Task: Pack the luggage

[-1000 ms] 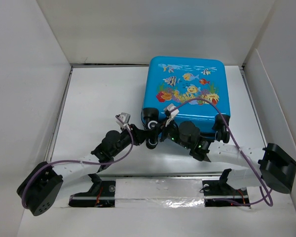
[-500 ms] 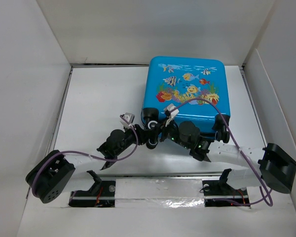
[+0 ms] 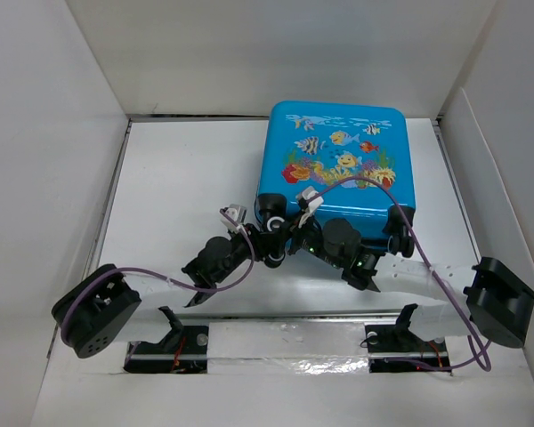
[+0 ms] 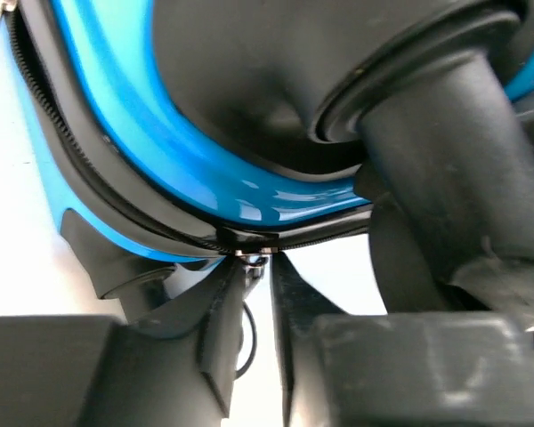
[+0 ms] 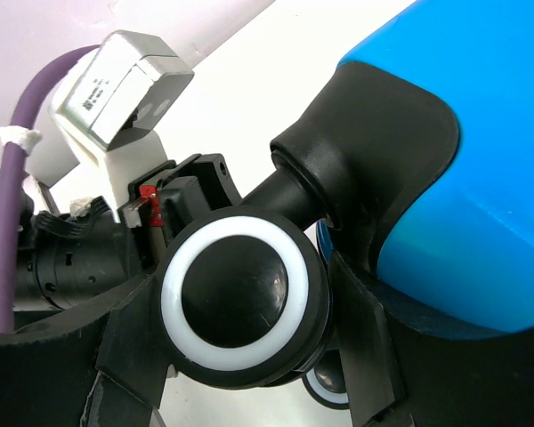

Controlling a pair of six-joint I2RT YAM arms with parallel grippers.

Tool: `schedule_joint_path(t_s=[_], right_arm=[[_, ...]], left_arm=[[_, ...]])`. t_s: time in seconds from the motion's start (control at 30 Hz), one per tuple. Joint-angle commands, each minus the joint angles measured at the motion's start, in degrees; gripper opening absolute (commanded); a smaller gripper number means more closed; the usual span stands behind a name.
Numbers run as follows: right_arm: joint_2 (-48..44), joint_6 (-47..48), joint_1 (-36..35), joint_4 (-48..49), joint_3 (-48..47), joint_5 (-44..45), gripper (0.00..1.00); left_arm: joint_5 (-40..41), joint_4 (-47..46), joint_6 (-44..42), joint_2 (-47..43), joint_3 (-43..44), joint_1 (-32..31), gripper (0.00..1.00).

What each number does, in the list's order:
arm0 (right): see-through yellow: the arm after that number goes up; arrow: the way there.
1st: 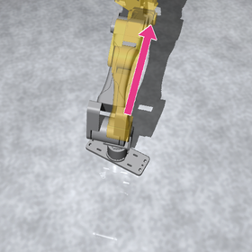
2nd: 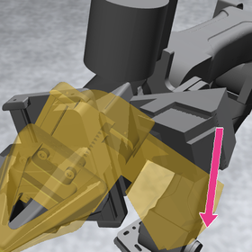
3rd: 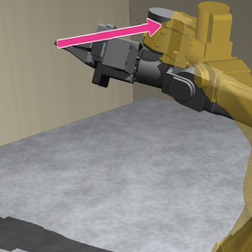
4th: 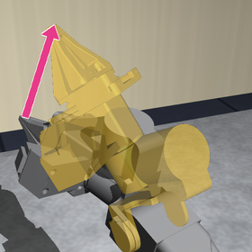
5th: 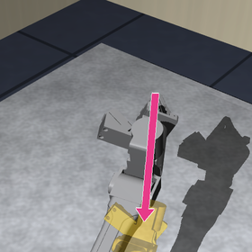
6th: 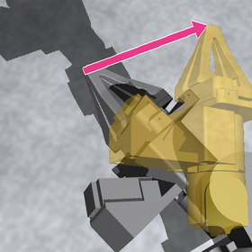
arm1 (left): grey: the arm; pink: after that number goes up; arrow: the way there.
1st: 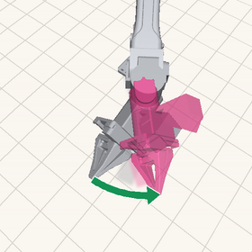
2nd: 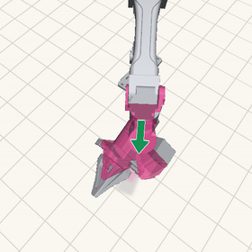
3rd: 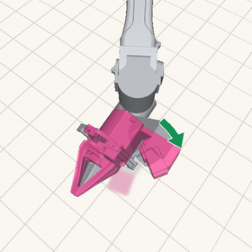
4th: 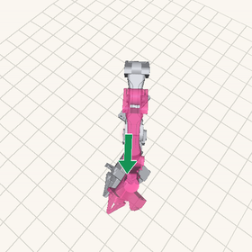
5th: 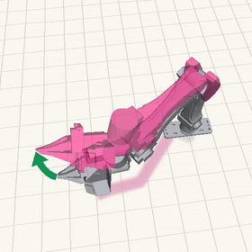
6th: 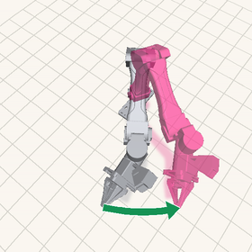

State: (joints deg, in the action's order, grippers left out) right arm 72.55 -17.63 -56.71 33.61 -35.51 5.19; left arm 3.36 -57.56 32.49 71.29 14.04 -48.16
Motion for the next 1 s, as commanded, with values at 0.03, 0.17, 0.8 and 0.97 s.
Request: schedule_joint_path(t_s=[0.03, 0.17, 0.8, 0.97], right_arm=[[-0.7, -1.4, 0.5, 7.3, -0.2, 1.8, 0.00], [-1.1, -1.4, 0.5, 7.6, 0.3, 2.0, 0.00], [-14.3, 0.0, 0.5, 2.2, 6.9, 1.7, 0.00], [-11.4, 1.1, -0.1, -3.0, 2.8, 0.9, 0.43]], left_arm=[[6.8, -3.9, 1.6, -0.1, 2.7, -0.8, 0.09], [11.3, -0.3, 1.6, -1.8, 3.0, -0.8, 0.00], [23.6, 24.6, -3.0, -10.4, 2.6, -0.8, 0.00], [20.3, 21.1, -3.7, -10.8, 3.0, -0.8, 0.00]])
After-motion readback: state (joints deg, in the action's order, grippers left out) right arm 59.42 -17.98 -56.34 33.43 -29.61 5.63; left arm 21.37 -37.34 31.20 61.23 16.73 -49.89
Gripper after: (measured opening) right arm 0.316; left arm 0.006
